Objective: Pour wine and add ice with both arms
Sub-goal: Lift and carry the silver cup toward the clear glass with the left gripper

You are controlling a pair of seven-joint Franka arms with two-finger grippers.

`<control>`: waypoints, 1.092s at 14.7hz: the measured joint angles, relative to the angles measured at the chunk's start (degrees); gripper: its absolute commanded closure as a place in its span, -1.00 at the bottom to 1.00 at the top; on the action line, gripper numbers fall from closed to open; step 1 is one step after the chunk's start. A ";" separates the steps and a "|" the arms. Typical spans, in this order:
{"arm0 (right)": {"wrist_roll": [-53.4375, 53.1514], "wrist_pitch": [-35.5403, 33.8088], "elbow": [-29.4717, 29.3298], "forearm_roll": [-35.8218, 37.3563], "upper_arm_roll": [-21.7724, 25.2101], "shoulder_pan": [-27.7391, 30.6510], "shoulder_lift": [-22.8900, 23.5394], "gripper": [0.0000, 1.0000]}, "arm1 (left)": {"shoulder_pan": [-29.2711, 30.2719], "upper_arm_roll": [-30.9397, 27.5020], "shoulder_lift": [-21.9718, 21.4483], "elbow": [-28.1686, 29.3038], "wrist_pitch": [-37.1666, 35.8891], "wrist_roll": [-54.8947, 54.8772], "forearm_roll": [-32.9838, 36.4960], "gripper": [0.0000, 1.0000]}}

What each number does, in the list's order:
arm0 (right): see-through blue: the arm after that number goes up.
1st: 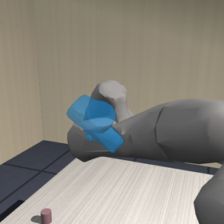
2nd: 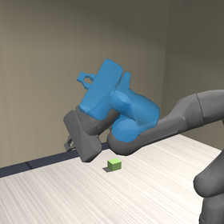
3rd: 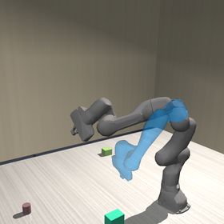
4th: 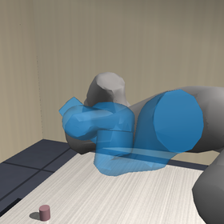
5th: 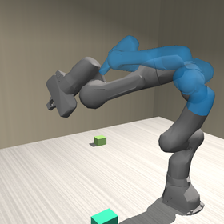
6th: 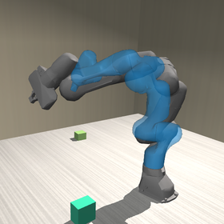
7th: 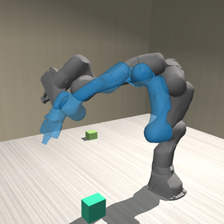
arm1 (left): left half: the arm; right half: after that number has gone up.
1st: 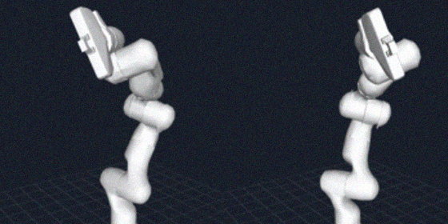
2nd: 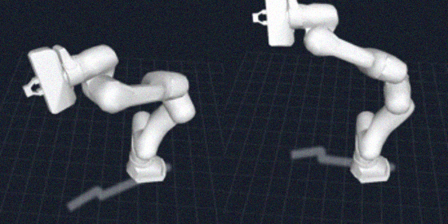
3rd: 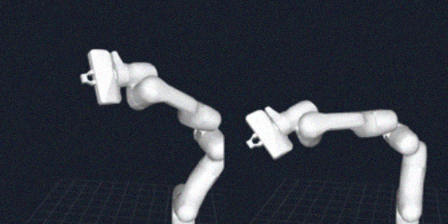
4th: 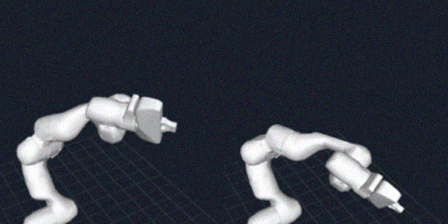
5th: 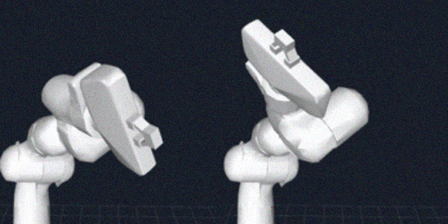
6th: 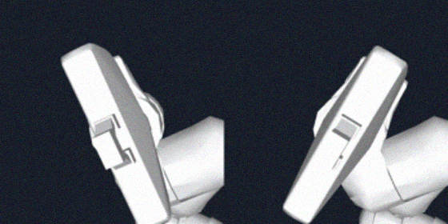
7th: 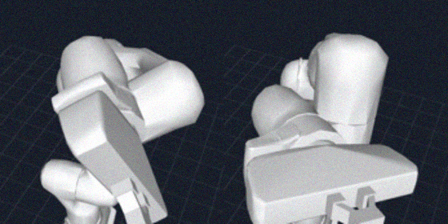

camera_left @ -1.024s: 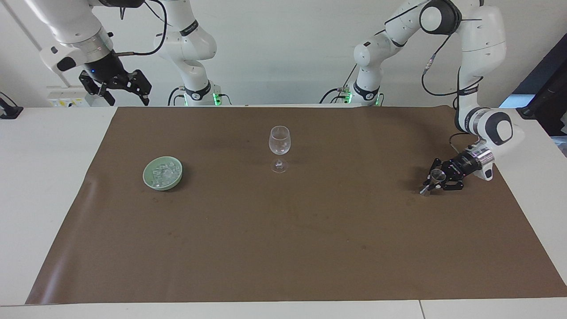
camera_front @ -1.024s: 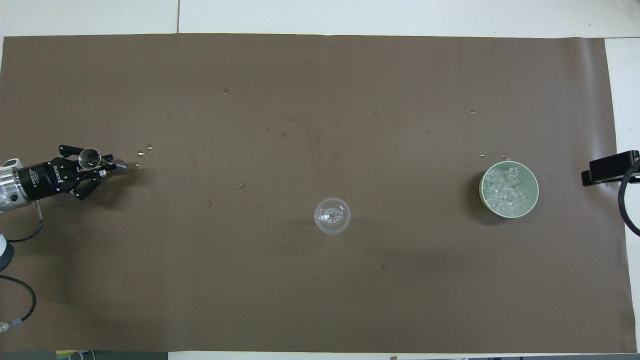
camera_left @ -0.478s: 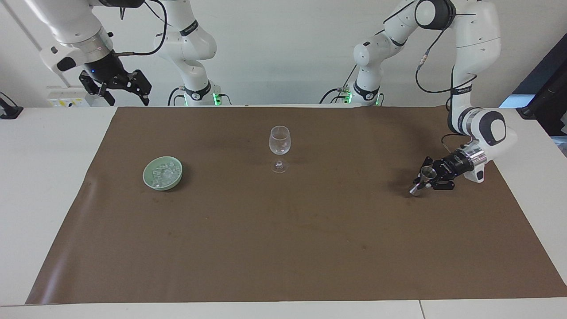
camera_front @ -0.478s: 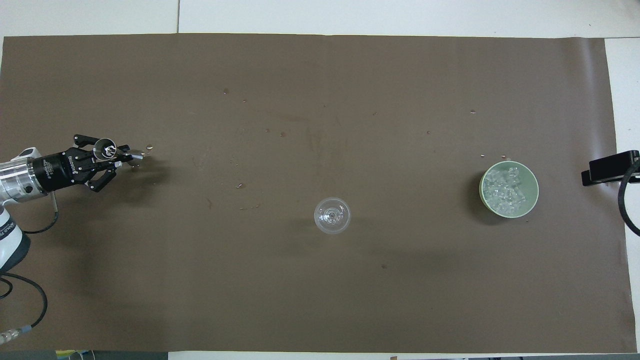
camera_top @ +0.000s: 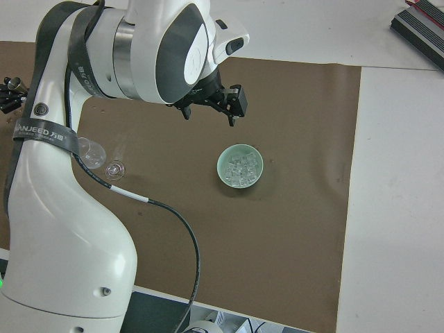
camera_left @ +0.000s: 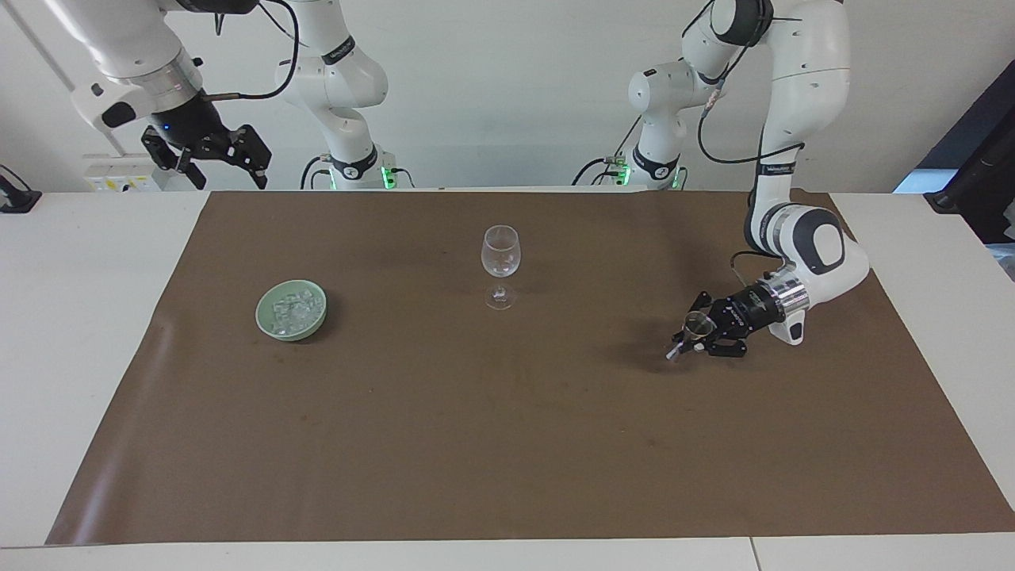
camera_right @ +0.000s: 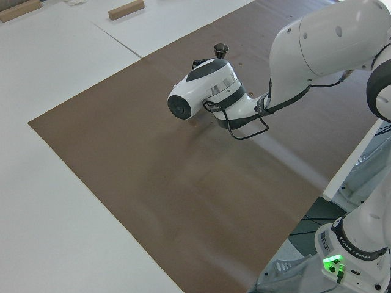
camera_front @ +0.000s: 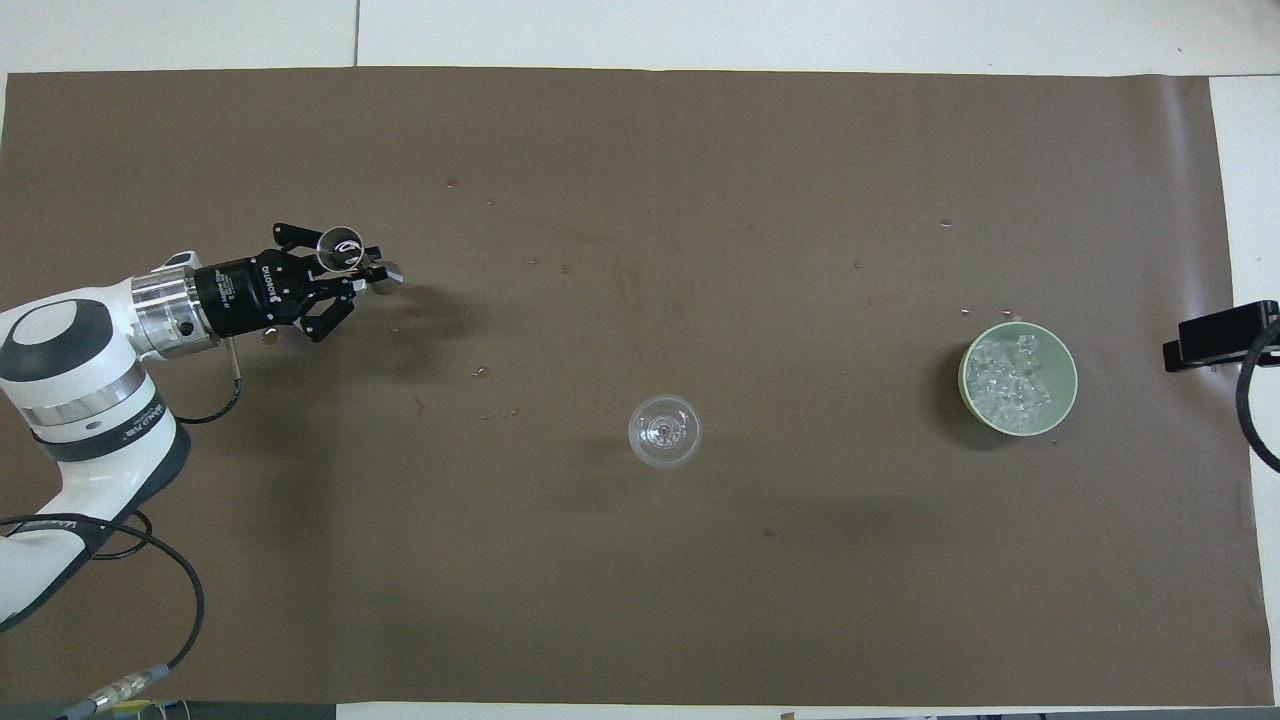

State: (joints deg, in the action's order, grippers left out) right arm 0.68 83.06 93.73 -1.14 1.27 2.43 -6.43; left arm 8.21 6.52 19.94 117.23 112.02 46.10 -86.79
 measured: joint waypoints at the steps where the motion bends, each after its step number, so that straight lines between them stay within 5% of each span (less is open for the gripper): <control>1: 0.00 0.00 0.00 0.00 0.00 0.00 0.00 -1.00 | -2.24 0.05 -0.20 0.00 1.91 0.11 -0.95 1.00; 9: 0.04 0.00 0.06 0.00 0.02 0.06 0.00 -1.00 | -14.24 0.02 -9.36 2.66 8.15 6.72 -0.78 1.00; 16: 2.25 0.92 0.37 -0.07 0.02 0.03 -0.01 -1.00 | -19.24 0.02 -19.21 8.37 7.92 12.20 13.44 1.00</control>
State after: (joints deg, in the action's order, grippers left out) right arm 2.93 83.98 94.10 -1.21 1.29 2.46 -6.44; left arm -11.04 6.54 0.73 125.59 119.94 58.30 -73.35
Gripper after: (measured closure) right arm 0.000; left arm 0.793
